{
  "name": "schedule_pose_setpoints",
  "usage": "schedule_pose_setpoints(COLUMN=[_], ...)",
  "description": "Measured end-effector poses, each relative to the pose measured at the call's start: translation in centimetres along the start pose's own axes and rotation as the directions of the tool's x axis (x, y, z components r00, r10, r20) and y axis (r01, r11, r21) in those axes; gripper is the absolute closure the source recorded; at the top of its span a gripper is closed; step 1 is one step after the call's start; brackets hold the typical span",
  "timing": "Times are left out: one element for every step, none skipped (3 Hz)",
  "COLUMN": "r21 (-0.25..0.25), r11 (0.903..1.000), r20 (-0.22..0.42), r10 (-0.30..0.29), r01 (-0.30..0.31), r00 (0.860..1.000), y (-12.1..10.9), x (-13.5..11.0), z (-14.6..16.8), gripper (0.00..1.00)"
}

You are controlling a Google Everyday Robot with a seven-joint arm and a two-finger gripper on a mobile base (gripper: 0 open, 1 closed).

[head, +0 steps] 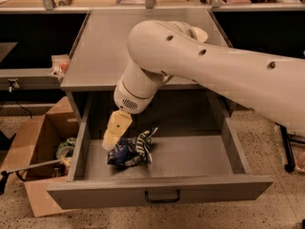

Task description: Pick blue chip bag from top drawer and place on counter

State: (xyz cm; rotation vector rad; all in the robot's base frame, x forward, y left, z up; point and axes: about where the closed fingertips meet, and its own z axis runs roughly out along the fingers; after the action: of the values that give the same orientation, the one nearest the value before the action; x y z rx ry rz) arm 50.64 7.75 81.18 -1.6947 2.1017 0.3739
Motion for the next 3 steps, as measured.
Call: schedule_pose_setpoints(r21=[0.0, -0.011, -0.004], r11=[1.0, 0.9999, 0.9999], r20=[-0.012, -0.031, -0.033], r10=[-0.002, -0.001, 0.013], r01=[0.002, 0.0, -0.013], r00=[1.0, 1.0, 0.999], y=[-0.5, -1.3, -2.5], x=[2.0, 5.2, 7.6], z=[2.6, 6.8, 9.5], gripper=[0.0, 0.0, 0.0])
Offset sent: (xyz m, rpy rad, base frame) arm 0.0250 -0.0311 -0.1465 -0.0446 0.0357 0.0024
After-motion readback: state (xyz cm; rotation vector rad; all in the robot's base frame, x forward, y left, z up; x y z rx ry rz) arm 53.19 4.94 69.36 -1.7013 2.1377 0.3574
